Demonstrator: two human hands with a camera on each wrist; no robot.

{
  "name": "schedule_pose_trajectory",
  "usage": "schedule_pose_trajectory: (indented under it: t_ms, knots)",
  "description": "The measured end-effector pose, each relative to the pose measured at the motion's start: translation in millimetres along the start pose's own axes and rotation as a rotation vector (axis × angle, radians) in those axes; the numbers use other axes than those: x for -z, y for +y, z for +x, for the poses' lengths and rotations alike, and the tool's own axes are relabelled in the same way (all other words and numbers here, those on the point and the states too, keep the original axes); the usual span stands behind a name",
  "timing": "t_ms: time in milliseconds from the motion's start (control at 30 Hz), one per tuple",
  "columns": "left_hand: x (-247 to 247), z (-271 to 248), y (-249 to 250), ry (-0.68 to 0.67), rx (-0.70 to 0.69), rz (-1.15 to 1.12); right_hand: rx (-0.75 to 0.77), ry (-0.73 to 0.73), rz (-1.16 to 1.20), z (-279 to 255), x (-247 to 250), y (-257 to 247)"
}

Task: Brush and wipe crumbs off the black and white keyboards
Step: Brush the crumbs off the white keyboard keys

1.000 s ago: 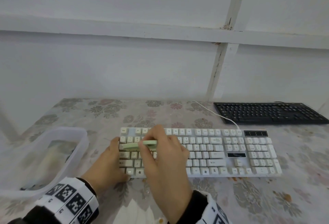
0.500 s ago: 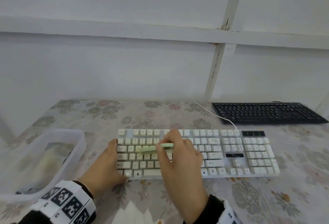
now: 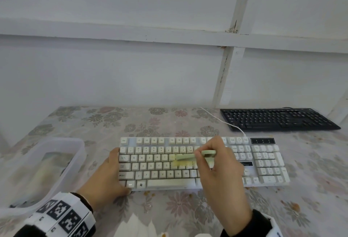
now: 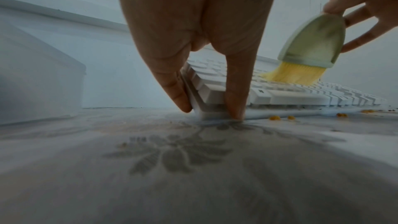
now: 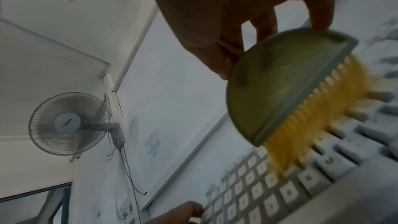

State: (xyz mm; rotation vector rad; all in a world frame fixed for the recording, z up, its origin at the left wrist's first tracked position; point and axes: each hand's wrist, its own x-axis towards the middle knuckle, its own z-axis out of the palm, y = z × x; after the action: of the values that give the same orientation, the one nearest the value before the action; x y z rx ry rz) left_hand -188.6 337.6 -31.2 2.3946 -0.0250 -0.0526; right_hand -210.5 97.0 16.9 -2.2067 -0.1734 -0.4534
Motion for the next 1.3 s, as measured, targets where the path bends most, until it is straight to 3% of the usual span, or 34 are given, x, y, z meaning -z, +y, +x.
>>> schedule_pose_trajectory:
  t_ms: [100,300,433,633,767,1000,1133,1300]
  knots:
    - [0,1,0,-0.001,0.011,0.005,-0.005,-0.036,0.083,-1,5,-5]
    - [-1,1,-2,-0.011,0.03,0.04,-0.008,0.042,0.018,4,17,14]
    - [-2,2,-3,-0.01,0.03,0.046,0.025,-0.04,0.154,3,17,12]
    - [-2,2,-4,-0.004,0.024,0.048,0.026,0.093,0.011,9,33,33]
    - [-1,2,-3,-0.012,0.025,0.051,0.031,0.021,0.21,9,43,28]
    - [-1,3,-4,-0.013,0.02,0.054,0.005,0.11,0.144,14,61,53]
    - [-1,4,-6,-0.019,0.024,0.057,0.004,0.075,0.209,13,64,44]
    - [-3,5,-10,-0.009,0.023,0.057,-0.03,0.147,0.055,19,73,65]
